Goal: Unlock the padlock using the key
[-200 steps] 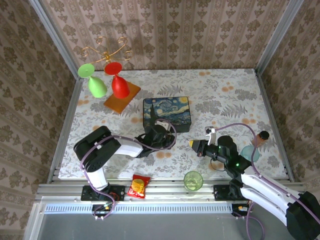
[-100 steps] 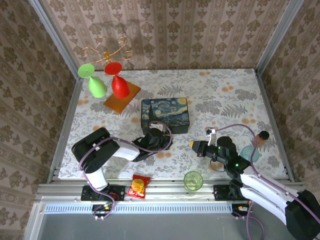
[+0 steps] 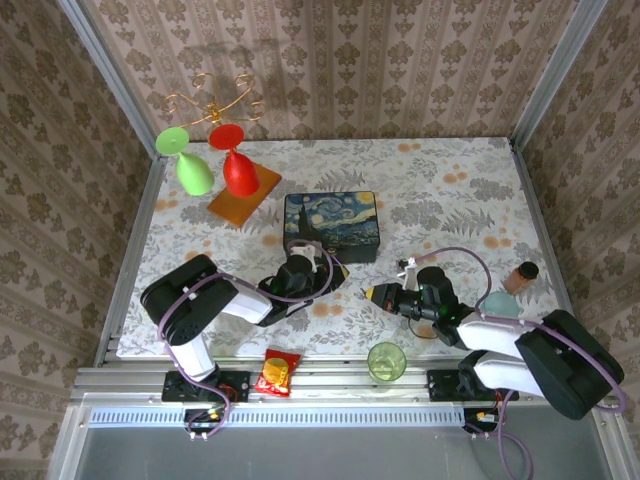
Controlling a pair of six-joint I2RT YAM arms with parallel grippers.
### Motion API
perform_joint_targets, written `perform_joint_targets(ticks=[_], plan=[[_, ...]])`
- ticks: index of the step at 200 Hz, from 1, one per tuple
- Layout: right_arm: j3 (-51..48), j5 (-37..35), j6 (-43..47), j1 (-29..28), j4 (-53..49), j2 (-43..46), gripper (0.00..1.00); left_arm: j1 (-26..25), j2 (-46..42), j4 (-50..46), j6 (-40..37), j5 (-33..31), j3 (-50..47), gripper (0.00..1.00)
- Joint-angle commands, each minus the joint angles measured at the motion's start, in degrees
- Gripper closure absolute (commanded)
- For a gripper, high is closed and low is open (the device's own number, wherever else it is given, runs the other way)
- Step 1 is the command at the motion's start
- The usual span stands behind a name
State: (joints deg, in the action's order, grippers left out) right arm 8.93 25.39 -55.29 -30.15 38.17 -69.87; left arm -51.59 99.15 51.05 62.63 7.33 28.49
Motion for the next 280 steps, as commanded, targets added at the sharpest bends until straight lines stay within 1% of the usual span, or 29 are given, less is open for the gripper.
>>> perform_joint_targets(ticks=[1,9,29,53,87,111,157,200,235,280], plan=[[3.2,4.0,-2.1,0.3,7.1,-3.2,1.0,0.5,-0.8,7.6,3.1,2.3,-0.1,0.98],[3.1,4.7,-3.1,0.3,10.0,-5.1,1.0,0.5,-0.6,8.2,3.6,2.1,-0.4,1.0],[2.9,6.9,-5.8,1.8,17.0,-9.5,1.0,0.5,-0.5,8.9,4.4,1.6,-0.9,1.0],[3.2,10.0,-8.4,3.0,25.5,-17.6,1.0,0.5,-0.9,10.1,5.1,1.3,-1.7,1.0],[3.0,11.1,-10.2,3.5,36.0,-26.0,1.0,0.4,-1.2,10.6,5.3,1.1,-1.9,1.0],[3.5,11.0,-9.4,3.5,36.8,-27.9,1.0,0.3,-0.3,12.9,6.6,1.5,-2.0,1.0],[3.2,11.1,-8.3,4.0,36.4,-24.4,1.0,-0.1,-1.0,13.4,7.2,1.4,-2.3,1.0],[4.8,12.2,-8.9,4.4,36.8,-27.1,1.0,-0.1,-0.2,16.4,8.8,1.3,-2.8,1.0],[4.8,12.2,-8.9,5.2,36.7,-26.7,1.0,0.1,0.6,18.9,10.1,1.5,-3.7,1.0],[3.9,12.8,-8.3,6.0,37.1,-28.8,1.0,0.7,0.1,19.3,10.3,1.5,-4.2,1.0]])
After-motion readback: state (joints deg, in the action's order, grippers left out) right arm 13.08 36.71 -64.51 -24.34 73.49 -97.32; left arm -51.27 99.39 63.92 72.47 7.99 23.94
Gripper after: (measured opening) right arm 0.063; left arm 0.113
